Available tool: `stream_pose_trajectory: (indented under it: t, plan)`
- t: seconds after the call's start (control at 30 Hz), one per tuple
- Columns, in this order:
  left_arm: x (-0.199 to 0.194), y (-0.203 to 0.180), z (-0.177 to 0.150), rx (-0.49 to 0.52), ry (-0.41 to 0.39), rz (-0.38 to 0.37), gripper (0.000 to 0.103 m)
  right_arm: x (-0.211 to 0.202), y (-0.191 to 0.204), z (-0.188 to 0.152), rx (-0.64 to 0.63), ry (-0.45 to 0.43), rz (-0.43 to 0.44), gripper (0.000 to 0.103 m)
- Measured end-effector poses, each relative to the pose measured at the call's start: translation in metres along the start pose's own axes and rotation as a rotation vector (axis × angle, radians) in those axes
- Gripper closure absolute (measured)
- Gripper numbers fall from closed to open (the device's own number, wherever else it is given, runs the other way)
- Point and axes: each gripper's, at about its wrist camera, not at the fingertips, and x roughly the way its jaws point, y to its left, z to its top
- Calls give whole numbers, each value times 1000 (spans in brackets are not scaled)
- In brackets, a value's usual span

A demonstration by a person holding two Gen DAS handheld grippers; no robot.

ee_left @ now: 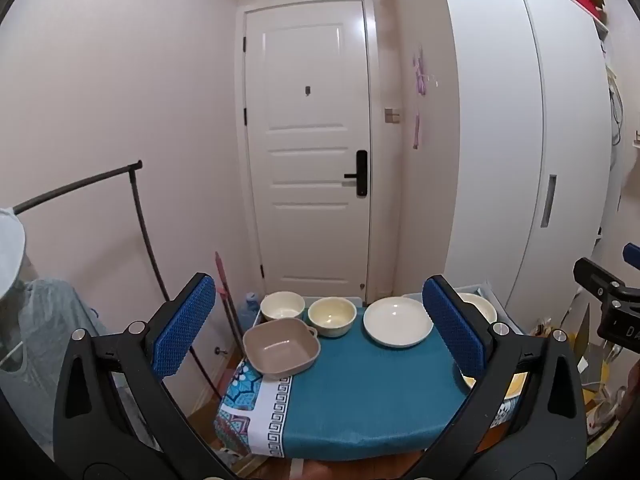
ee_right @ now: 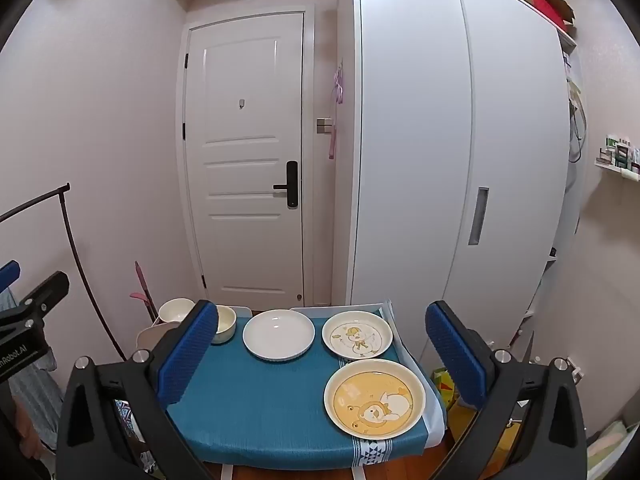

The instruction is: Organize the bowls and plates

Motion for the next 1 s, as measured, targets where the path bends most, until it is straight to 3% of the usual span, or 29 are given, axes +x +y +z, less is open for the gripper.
stream_pose_trajectory:
  t: [0.13, 0.17, 0.33, 1.0]
  plan:
    - [10, -4, 2, 10, 15, 26, 0, 2, 1, 0, 3, -1, 1, 0]
    - [5, 2, 2, -10, -22, 18, 0, 2, 1, 0, 3, -2, 2, 0]
    - [5, 3, -3, 8, -54, 35, 0, 4, 2, -1, -2, 0, -1, 0]
    - [9, -2, 1, 30, -53, 50, 0, 5, 3, 0, -3, -7, -2, 0]
